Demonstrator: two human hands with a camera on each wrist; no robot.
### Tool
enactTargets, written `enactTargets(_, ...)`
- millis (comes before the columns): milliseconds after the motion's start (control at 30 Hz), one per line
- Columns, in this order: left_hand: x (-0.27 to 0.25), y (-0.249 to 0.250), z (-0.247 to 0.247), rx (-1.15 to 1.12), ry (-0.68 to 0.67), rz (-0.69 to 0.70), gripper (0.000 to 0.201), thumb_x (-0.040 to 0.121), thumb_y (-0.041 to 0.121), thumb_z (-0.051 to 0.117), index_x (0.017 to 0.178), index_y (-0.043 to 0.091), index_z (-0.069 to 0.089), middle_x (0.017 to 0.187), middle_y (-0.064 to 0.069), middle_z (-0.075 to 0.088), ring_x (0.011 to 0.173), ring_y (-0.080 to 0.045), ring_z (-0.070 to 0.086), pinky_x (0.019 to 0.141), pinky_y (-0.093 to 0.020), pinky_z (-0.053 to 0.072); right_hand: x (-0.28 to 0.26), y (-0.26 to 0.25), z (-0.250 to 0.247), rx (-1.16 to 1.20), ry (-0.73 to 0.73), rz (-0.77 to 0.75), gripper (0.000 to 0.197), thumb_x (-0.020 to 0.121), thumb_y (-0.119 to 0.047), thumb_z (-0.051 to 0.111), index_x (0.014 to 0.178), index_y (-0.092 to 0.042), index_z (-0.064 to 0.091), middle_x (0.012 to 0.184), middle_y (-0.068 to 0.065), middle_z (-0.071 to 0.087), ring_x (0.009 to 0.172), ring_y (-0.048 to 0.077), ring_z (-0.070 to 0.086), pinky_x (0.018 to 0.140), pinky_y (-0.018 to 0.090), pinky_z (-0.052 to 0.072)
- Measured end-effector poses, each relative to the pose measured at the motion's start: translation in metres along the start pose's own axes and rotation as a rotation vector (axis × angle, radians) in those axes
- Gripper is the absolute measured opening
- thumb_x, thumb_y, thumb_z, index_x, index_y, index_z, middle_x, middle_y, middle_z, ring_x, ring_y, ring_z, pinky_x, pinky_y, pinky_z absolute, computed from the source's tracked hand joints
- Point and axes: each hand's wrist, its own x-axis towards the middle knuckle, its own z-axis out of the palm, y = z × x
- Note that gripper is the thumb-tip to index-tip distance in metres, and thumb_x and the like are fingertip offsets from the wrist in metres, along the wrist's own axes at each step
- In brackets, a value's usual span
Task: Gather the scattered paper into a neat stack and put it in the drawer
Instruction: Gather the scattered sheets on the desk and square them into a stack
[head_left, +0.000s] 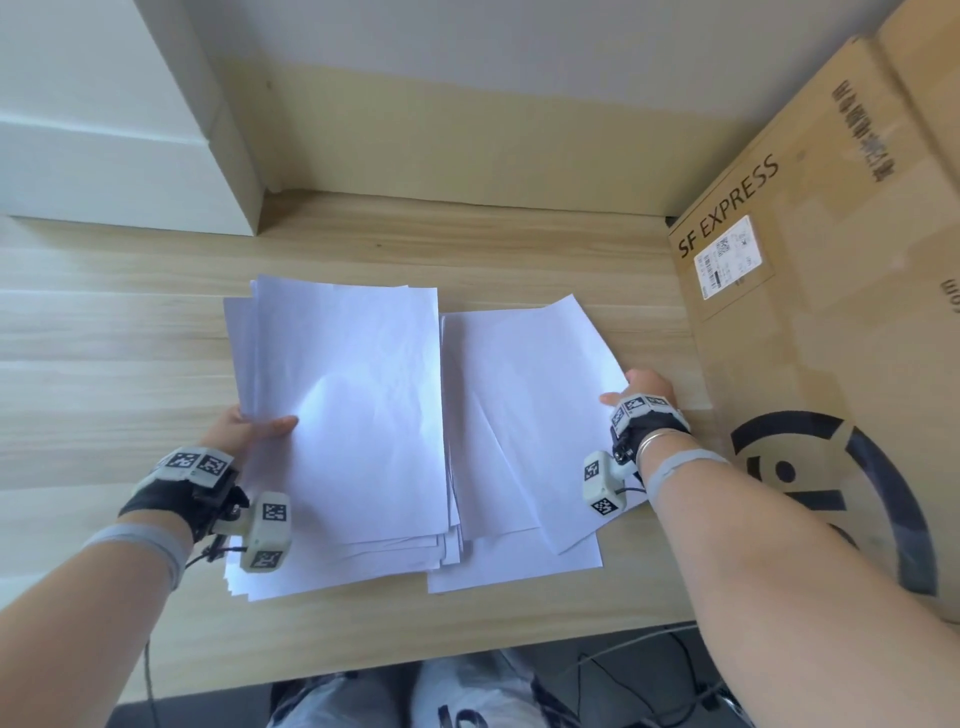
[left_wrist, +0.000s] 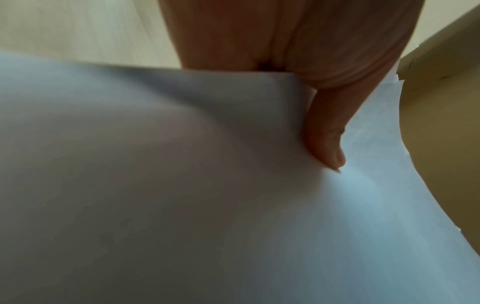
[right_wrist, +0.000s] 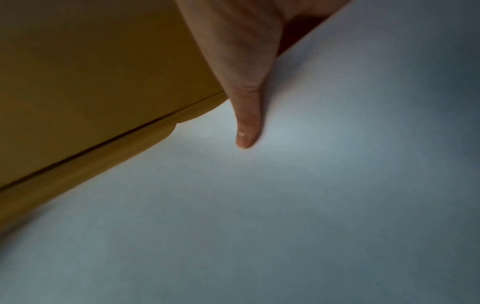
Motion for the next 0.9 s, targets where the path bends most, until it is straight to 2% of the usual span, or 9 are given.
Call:
enactTargets(133, -0.001, -0.002, -0.011, -0.024, -0.013, 0.0, 0.016, 0.082, 0.007, 0.065, 0.096, 0.001, 0.06, 0.08, -0.017, 0.063, 0.074, -0.031, 0.059, 0.074, -0.041, 0.048, -0.01, -0.009, -0.006, 0.07, -0.038, -0.033, 0.062, 0.085, -0.035, 0.066, 0.135, -0.005, 0.048, 0.139, 0.013, 0.052, 0.127, 0.03, 0.05, 0.103, 0.036, 0.042)
enactTargets(267, -0.001, -0.007, -0.019, -0.018, 0.022, 0.012, 0.004, 0.082, 0.003, 0.064, 0.08, 0.006, 0.061, 0.049, -0.004, 0.069, 0.053, -0.026, 0.064, 0.066, -0.036, 0.049, -0.027, -0.026, -0.003, 0.096, -0.078, -0.037, 0.067, 0.089, -0.036, 0.061, 0.141, -0.002, 0.037, 0.145, 0.016, 0.043, 0.132, 0.034, 0.044, 0.106, 0.039, 0.037)
enactTargets(433, -0.006, -0.011, -0.025, -0.041, 0.024, 0.029, 0.009, 0.082, 0.001, 0.063, 0.078, 0.008, 0.059, 0.043, 0.0, 0.066, 0.052, -0.028, 0.063, 0.063, -0.035, 0.047, -0.048, -0.043, 0.031, 0.024, -0.08, -0.047, 0.066, 0.087, -0.041, 0.06, 0.14, -0.009, 0.04, 0.146, 0.013, 0.037, 0.129, 0.032, 0.045, 0.102, 0.038, 0.041)
enactTargets(533, -0.008, -0.016, -0.027, -0.05, 0.032, 0.032, 0.01, 0.082, 0.0, 0.062, 0.078, 0.008, 0.059, 0.042, 0.0, 0.066, 0.061, -0.03, 0.059, 0.061, -0.035, 0.049, -0.056, -0.045, 0.05, -0.009, -0.066, -0.045, 0.057, 0.084, -0.039, 0.063, 0.132, -0.012, 0.048, 0.144, 0.01, 0.029, 0.129, 0.03, 0.04, 0.101, 0.038, 0.04)
enactTargets(600, -0.008, -0.019, -0.029, -0.055, 0.04, 0.028, 0.01, 0.082, 0.001, 0.063, 0.078, 0.009, 0.06, 0.043, 0.001, 0.066, 0.048, -0.026, 0.065, 0.057, -0.034, 0.052, -0.058, -0.043, 0.058, -0.021, -0.037, -0.05, 0.048, 0.083, -0.035, 0.065, 0.123, -0.01, 0.055, 0.141, 0.01, 0.03, 0.124, 0.03, 0.043, 0.1, 0.035, 0.04)
enactTargets(667, -0.006, -0.023, -0.03, -0.051, 0.048, 0.021, 0.011, 0.081, 0.001, 0.064, 0.076, 0.01, 0.06, 0.043, 0.001, 0.067, 0.037, -0.015, 0.064, 0.058, -0.034, 0.051, -0.059, -0.042, 0.061, 0.042, -0.02, -0.063, 0.046, 0.084, -0.026, 0.066, 0.123, -0.006, 0.053, 0.139, 0.009, 0.031, 0.118, 0.029, 0.049, 0.089, 0.027, 0.042)
enactTargets(767, -0.004, -0.025, -0.032, -0.037, 0.045, 0.011, 0.01, 0.081, 0.003, 0.065, 0.077, 0.011, 0.061, 0.045, 0.001, 0.068, 0.042, -0.02, 0.065, 0.061, -0.036, 0.052, -0.06, -0.04, 0.062, 0.105, 0.008, -0.133, 0.036, 0.09, -0.004, 0.056, 0.124, 0.004, 0.049, 0.137, 0.019, 0.037, 0.112, 0.034, 0.054, 0.068, 0.014, 0.042)
enactTargets(833, -0.006, -0.025, -0.031, -0.026, 0.042, 0.008, 0.008, 0.08, 0.003, 0.066, 0.079, 0.01, 0.061, 0.047, -0.002, 0.069, 0.057, -0.03, 0.063, 0.067, -0.039, 0.05, -0.062, -0.037, 0.063, 0.126, 0.067, -0.183, 0.023, 0.092, 0.004, 0.045, 0.114, 0.004, 0.051, 0.125, 0.026, 0.051, 0.102, 0.036, 0.057, 0.067, 0.018, 0.045)
enactTargets(900, -0.008, -0.024, -0.031, -0.016, 0.037, 0.005, 0.007, 0.08, 0.003, 0.067, 0.082, 0.008, 0.062, 0.052, -0.005, 0.069, 0.068, -0.03, 0.059, 0.071, -0.041, 0.049, -0.067, -0.032, 0.063, 0.143, 0.145, -0.221, 0.024, 0.091, 0.005, 0.041, 0.108, -0.007, 0.052, 0.11, 0.024, 0.061, 0.082, 0.029, 0.057, 0.062, 0.021, 0.042)
